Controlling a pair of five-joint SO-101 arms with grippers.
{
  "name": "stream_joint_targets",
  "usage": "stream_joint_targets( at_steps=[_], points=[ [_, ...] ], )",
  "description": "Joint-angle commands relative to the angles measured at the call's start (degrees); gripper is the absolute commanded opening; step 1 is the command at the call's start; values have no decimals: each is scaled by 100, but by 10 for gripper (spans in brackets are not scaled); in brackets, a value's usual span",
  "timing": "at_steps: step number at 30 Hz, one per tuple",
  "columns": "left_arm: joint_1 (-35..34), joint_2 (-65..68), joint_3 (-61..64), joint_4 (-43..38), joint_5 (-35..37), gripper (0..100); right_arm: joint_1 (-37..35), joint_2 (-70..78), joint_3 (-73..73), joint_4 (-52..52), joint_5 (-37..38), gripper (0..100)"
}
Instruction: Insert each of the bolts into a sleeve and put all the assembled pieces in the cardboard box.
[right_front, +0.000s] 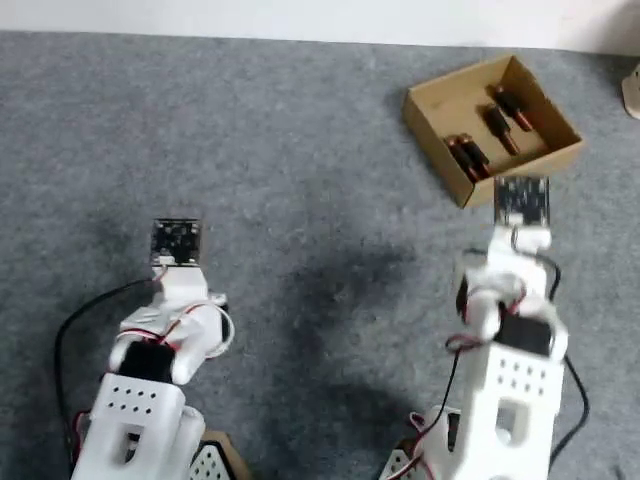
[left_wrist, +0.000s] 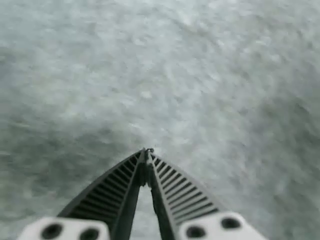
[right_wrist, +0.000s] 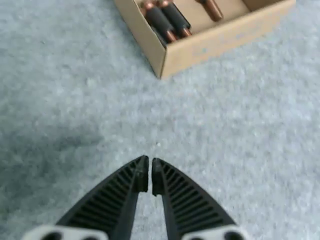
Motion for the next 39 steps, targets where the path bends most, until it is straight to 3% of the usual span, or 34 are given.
stream_joint_targets(
  at_steps=[1,14,19,24,32,36,39],
  points=[
    [-514,-92,-13,70,-246,6,92,-1121,611,48,-44,5],
    [-892,-382,286,976,-510,5,-479,-3363,1789,1895,-536,5],
    [-892,-1886,1226,1187,-563,5,-576,-4268,2211,2246,-545,5],
    [-1086,-3758,1314,2734,-826,5,-593,-4233,2281,2343,-545,5],
    [-1842,-3292,1385,2769,-1802,6,-875,-4233,3055,2308,-782,5],
    [-1877,-3292,1385,2778,-1855,6,-884,-4233,3424,2308,-1477,5],
    [-1877,-3292,1385,2778,-1855,6,-848,-4233,3767,2325,-1600,5]
  ],
)
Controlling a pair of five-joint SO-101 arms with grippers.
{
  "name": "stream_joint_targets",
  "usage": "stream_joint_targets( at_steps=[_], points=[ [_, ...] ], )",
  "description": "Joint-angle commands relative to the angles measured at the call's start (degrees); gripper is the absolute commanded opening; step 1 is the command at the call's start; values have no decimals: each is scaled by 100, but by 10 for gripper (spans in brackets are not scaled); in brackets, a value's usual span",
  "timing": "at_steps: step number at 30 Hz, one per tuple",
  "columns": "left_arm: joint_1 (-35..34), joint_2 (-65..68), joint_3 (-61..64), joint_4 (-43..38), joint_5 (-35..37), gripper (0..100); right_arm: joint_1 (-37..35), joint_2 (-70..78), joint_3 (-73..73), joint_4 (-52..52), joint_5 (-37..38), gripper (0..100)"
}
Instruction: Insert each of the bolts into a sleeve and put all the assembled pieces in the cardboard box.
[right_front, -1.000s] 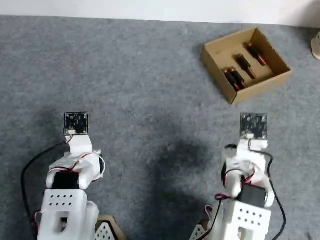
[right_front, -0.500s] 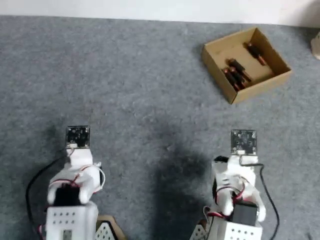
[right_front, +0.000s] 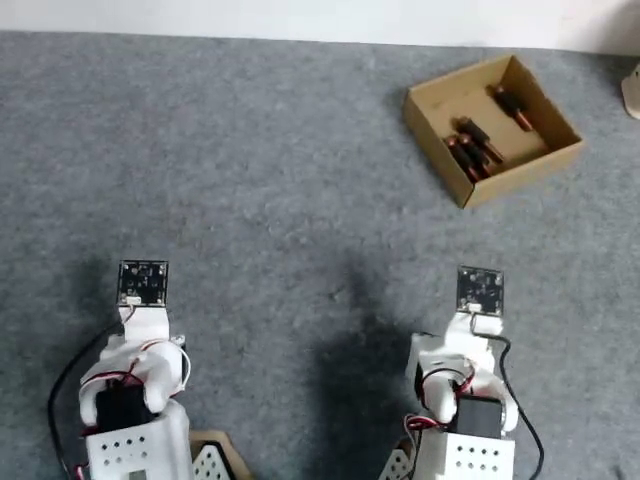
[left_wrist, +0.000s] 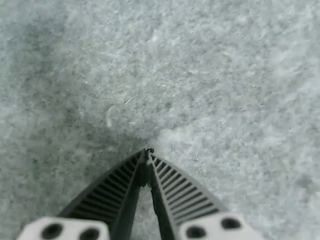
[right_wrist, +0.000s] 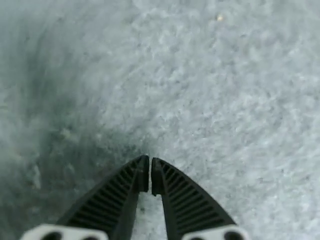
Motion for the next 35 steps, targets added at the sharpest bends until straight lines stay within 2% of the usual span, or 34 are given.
stream_joint_targets(
  at_steps=[1,35],
  points=[
    [-57,31,110,35,-35,6,-4,-57,708,-13,-149,5],
    [-57,31,110,35,-35,6,-13,-57,822,-13,-141,5]
  ],
)
